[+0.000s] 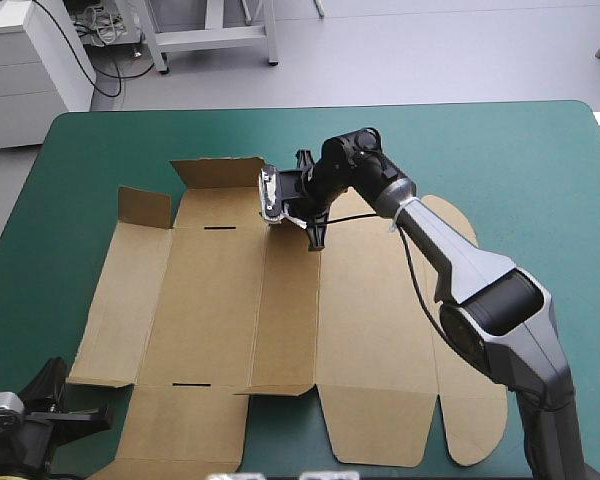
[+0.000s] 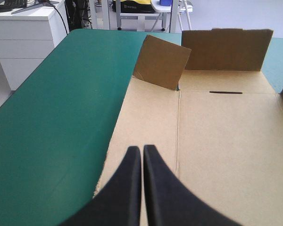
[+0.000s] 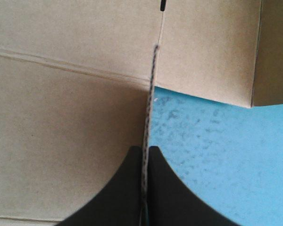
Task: Fold the box
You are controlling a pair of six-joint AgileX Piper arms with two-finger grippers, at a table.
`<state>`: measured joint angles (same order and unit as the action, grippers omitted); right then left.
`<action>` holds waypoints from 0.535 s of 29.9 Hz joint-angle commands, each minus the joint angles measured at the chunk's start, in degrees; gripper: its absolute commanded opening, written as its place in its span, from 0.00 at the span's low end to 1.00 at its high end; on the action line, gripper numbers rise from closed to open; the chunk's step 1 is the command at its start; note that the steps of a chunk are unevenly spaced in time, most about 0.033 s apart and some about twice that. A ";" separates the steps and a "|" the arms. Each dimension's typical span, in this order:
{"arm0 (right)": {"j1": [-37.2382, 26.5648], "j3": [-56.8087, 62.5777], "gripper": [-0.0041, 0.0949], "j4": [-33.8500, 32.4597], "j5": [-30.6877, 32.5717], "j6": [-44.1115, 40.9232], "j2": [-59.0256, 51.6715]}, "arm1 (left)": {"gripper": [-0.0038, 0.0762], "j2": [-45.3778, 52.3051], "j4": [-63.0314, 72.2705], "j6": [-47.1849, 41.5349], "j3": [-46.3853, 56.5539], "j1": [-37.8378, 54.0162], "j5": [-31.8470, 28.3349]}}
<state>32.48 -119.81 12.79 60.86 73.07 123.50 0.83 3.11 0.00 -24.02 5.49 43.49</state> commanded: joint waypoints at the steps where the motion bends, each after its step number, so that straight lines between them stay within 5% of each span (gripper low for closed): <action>1: -0.09 -1.90 0.02 0.20 -2.54 0.97 -2.51 | 0.04 0.60 0.54 0.00 -1.30 -0.33 -4.73; 16: -0.09 -1.90 0.08 -2.93 -5.05 -0.10 -1.66 | 0.04 0.60 0.54 -0.38 -1.30 -0.33 -4.73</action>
<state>32.48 -119.81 9.12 57.81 73.52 125.14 0.83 3.11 0.00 -24.02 5.49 43.49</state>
